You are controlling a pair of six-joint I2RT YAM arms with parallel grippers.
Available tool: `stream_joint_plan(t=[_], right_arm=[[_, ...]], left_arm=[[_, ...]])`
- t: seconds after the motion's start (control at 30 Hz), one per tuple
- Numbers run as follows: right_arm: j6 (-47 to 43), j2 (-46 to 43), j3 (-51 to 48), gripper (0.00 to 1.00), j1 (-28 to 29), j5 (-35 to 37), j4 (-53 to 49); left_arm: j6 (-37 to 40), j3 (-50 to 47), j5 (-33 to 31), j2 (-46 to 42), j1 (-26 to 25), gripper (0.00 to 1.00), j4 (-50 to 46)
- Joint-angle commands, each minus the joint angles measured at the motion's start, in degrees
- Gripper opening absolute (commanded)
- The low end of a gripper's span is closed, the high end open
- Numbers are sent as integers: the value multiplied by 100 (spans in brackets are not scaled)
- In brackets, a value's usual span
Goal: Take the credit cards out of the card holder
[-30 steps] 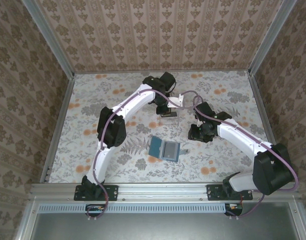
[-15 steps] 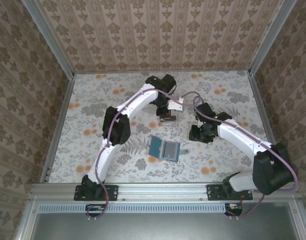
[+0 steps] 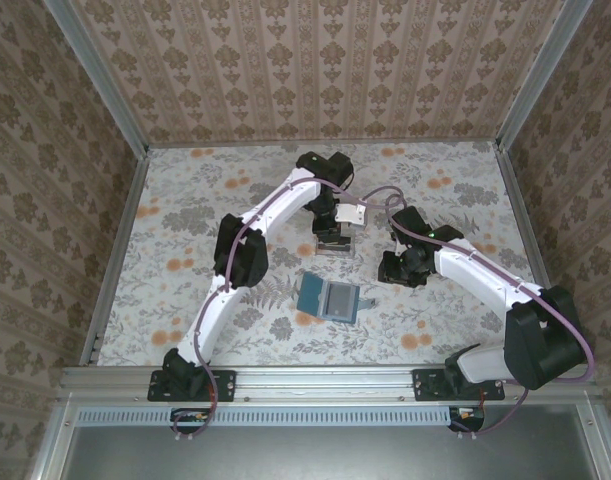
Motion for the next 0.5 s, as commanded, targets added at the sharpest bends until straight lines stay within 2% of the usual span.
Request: stream_joint_plan(t=[0.0, 0.23, 0.47], right_arm=[[-87, 38, -36, 30, -32, -27, 20], [-96, 4, -55, 30, -40, 52, -24], [-83, -46, -104, 30, -44, 30, -2]], left_arm=[[53, 160, -187, -84, -13, 28, 29], [2, 137, -691, -145, -17, 28, 425], [-138, -117, -474, -542, -39, 33, 757]])
